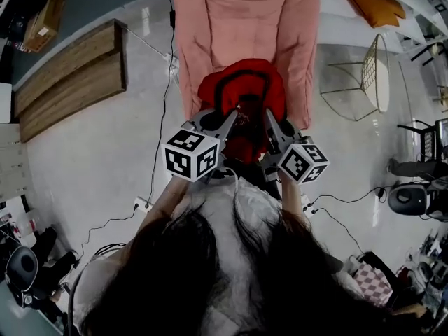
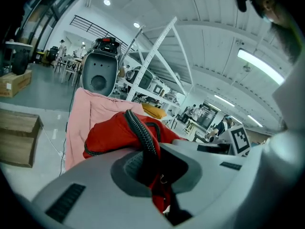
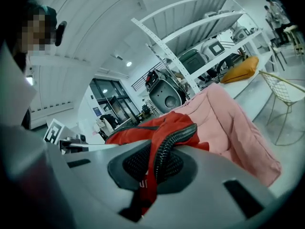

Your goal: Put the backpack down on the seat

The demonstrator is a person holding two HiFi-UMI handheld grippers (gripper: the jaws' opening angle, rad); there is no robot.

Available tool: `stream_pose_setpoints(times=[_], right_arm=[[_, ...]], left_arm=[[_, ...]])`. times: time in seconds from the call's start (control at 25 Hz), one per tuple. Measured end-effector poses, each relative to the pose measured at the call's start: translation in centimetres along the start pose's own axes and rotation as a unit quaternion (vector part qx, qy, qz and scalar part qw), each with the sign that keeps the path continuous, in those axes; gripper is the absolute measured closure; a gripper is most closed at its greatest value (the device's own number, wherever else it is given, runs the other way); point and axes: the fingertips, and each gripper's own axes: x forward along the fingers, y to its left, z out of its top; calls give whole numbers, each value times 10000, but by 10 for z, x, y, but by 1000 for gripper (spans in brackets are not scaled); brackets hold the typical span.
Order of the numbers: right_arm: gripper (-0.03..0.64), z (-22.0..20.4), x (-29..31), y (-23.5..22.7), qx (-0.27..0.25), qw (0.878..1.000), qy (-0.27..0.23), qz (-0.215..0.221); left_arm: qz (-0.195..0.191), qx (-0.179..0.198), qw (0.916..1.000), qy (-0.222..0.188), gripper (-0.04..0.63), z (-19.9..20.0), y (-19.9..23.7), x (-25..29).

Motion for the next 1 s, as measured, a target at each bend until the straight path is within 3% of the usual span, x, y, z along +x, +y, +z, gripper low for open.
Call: stream_pose_setpoints(times=[0.4, 0.68, 1.0], right_arm=[[580, 37, 75, -60, -105, 9972, 596, 436], [581, 52, 129, -98, -48, 9940, 906, 614], [580, 36, 196, -150, 15, 9896, 1326, 566]], left_arm=[[691, -565, 9960, 43, 552, 34, 52, 71], [1107, -536, 9924, 88, 552, 53, 96, 115], [1517, -543, 9867, 223, 552, 49, 170, 170]])
